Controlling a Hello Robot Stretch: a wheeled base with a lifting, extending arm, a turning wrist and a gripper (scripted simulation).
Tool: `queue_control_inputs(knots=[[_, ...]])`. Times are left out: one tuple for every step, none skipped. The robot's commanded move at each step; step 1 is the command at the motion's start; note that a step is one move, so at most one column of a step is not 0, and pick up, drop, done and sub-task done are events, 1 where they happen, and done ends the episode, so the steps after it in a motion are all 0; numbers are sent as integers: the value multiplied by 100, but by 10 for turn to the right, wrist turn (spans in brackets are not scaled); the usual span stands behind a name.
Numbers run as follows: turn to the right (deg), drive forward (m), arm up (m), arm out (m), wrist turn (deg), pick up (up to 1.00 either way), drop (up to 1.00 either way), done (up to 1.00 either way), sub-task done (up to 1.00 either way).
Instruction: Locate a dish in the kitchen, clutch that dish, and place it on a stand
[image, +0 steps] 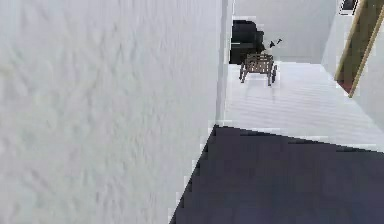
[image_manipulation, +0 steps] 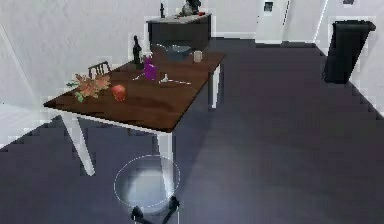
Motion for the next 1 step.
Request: queue_control_inputs(knots=[[450,0,0,0,0,0,0,0,0]])
